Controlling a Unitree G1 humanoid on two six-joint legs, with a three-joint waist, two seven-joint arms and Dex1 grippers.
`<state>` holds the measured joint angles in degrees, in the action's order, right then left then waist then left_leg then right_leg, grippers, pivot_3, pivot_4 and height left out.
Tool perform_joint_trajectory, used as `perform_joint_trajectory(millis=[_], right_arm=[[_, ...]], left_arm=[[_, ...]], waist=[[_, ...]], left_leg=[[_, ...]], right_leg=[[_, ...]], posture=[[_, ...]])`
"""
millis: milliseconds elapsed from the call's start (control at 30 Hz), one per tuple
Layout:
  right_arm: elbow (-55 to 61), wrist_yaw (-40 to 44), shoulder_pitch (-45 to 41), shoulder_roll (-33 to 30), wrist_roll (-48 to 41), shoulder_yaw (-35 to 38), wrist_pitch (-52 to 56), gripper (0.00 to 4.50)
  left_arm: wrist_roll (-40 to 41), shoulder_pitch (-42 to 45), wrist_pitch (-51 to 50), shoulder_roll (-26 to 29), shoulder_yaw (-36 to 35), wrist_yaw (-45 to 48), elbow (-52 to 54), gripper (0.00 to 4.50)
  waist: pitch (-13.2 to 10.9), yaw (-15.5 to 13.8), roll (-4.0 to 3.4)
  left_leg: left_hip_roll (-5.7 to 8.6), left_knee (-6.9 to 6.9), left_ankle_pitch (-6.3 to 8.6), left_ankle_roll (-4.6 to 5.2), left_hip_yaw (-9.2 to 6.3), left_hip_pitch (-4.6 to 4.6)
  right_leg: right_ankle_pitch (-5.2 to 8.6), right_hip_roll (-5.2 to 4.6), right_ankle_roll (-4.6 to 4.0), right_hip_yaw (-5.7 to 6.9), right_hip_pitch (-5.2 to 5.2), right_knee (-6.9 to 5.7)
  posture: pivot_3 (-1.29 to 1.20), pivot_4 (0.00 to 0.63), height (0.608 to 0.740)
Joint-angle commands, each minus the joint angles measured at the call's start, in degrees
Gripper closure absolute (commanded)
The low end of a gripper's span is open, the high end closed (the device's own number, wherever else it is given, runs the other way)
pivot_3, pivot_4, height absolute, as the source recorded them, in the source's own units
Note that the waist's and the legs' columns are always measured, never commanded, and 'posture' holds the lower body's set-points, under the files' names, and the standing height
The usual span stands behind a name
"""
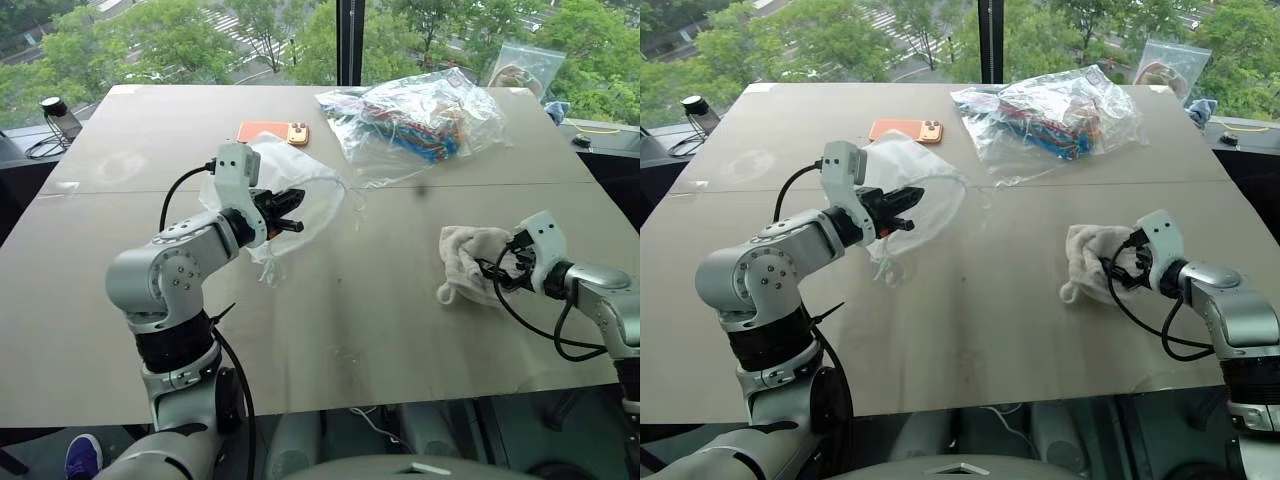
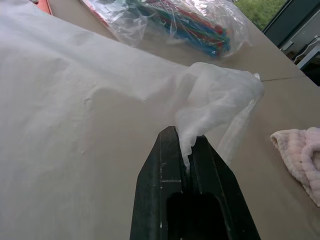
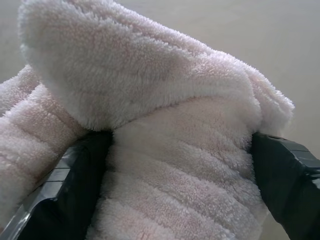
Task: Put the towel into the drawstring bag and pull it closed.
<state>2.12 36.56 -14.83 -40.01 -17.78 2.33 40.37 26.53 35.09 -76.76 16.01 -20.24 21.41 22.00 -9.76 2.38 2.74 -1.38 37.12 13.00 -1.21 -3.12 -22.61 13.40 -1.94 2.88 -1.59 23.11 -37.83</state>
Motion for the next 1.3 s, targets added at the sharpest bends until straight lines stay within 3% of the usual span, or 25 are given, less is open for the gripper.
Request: perform_joint_trajectory(millis=[33, 100, 200, 333, 600, 767, 867, 1000, 1133, 1300], right_arm=[[0.68, 3.81, 3.79, 2.43, 0.29, -6.62, -0.48, 0.5], [2.2, 4.08, 4.12, 3.04, -0.09, -6.07, -0.74, 1.11], [3.65, 3.65, 4.74, 3.56, 0.48, -5.59, -0.78, 2.76], [5.06, 1.87, 5.05, 5.49, -0.32, -2.57, -0.38, 4.46], [19.3, 5.78, 2.85, 9.8, -9.82, 0.36, -0.32, 4.49], [26.06, 6.94, -3.34, 12.66, -12.88, -6.14, 0.6, 4.49], [24.03, 7.24, -7.88, 14.19, -9.72, -11.87, -1.67, 4.49], [11.96, 3.68, -15.83, 18.33, 0.36, -19.65, -7.01, 4.49], [2.87, -3.42, -18.64, 24.23, 2.83, -17.27, -6.58, 4.49], [0.95, -8.8, -17.79, 29.85, -0.98, -10.13, -3.64, 4.49]], left_arm=[[1.87, 1.68, 0.29, 0.14, 0.41, -0.43, 1.4, 4.5], [2.33, 1.65, 0.51, 0.31, 0.99, -0.57, 1.14, 4.5], [2.95, 1.83, 0.71, 0.25, 1.63, -0.75, 0.52, 4.5], [3.74, 1.88, 1.65, 0.79, 3.21, -0.21, -0.22, 4.5], [4.93, 3.36, 2.4, 0.84, 4.34, -0.31, -2.13, 4.5], [5.79, 4.38, 2.66, 0.12, 5.88, -0.5, -3.03, 4.5], [5.73, 4.45, 3.63, 0.35, 8.22, 0.03, -3.09, 4.5], [6.26, 3.48, 5.15, 2.19, 12.75, 2.08, -0.88, 4.5], [7.25, 1.26, 5.09, 4.3, 14.17, 3.5, 1.6, 4.5], [8.34, -2.2, 3.78, 6.64, 13.72, 3.64, 3.57, 4.5]], waist=[[0.0, 0.0, 0.01], [0.0, 0.05, 0.0], [0.0, 0.16, 0.0], [0.0, 0.13, 0.0], [-0.34, 0.07, -0.55], [-0.57, -0.09, -0.87], [-0.57, -0.23, -0.87], [-0.58, -0.24, -0.88], [-0.59, -0.25, -0.88], [-0.6, -0.45, -0.9]], left_leg=[[0.0, 0.0, 0.0, 0.0, -0.01, 0.0], [-0.01, -0.02, 0.0, 0.0, -0.05, 0.0], [-0.02, -0.02, 0.0, 0.0, -0.04, 0.01], [-0.01, -0.02, 0.0, 0.0, -0.04, 0.01], [-0.01, -0.04, 0.0, 0.0, -0.06, -0.05], [0.06, -0.03, 0.0, 0.0, -0.06, -0.27], [0.07, -0.04, 0.0, 0.0, -0.07, -0.27], [0.08, -0.04, -0.01, -0.01, -0.08, -0.3], [0.09, -0.08, -0.01, -0.02, -0.07, -0.36], [0.1, -0.26, -0.02, -0.03, -0.03, -0.5]], right_leg=[[0.0, 0.01, 0.0, 0.01, 0.0, 0.0], [0.0, 0.02, -0.01, 0.02, 0.0, 0.0], [0.0, 0.03, -0.01, 0.0, 0.0, -0.01], [0.0, 0.02, 0.0, 0.0, 0.0, -0.01], [0.0, 0.04, 0.0, 0.0, 0.08, -0.04], [-0.01, -0.02, 0.03, 0.0, 0.23, -0.03], [-0.01, -0.05, 0.03, 0.03, 0.23, -0.02], [-0.12, -0.05, -0.16, 0.03, 0.26, -0.03], [-0.14, -0.07, -0.21, 0.01, 0.34, -0.03], [-0.14, -0.11, -0.22, -0.01, 0.55, -0.02]], posture=[[0.0, 0.15, 0.734], [0.0, 0.15, 0.734], [0.0, 0.15, 0.734], [0.0, 0.15, 0.734], [0.0, 0.15, 0.734], [0.0, 0.15, 0.734], [0.0, 0.15, 0.734], [0.0, 0.15, 0.734], [0.0, 0.15, 0.734], [0.0, 0.15, 0.734]])
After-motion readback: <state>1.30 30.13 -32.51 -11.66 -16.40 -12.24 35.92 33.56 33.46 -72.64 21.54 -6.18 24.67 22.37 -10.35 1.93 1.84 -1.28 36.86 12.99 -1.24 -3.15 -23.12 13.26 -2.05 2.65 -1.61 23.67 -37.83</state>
